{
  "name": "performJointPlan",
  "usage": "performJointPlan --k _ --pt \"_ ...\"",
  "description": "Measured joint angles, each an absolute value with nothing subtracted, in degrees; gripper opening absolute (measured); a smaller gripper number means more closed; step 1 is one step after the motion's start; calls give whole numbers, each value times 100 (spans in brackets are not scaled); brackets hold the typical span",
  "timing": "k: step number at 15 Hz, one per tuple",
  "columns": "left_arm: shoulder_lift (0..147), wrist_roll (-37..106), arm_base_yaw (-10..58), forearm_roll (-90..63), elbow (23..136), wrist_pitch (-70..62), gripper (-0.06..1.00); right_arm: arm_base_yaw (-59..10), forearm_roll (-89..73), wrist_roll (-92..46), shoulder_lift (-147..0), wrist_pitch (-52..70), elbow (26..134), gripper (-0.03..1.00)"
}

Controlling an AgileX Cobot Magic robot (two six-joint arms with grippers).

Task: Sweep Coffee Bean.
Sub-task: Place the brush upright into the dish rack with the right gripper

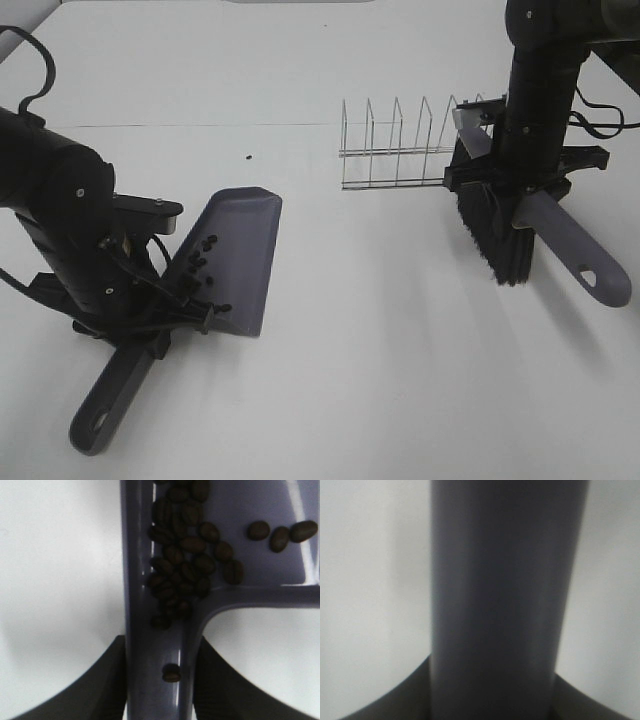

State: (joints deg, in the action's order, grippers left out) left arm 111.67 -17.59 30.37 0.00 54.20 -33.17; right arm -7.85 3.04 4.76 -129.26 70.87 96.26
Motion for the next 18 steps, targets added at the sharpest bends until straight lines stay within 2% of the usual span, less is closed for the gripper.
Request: performJointPlan --k 5,9,18 --pt "11167 -1753 3042 0 5420 -3358 31 -693 235 493 -13189 7116 10159 28" --pt "11167 -1753 3042 0 5420 -3358 31 -682 189 493 -13694 7087 11322 28" --pt "11167 -1753 3042 0 5420 -3358 31 -487 -584 493 -13963 7053 11780 28"
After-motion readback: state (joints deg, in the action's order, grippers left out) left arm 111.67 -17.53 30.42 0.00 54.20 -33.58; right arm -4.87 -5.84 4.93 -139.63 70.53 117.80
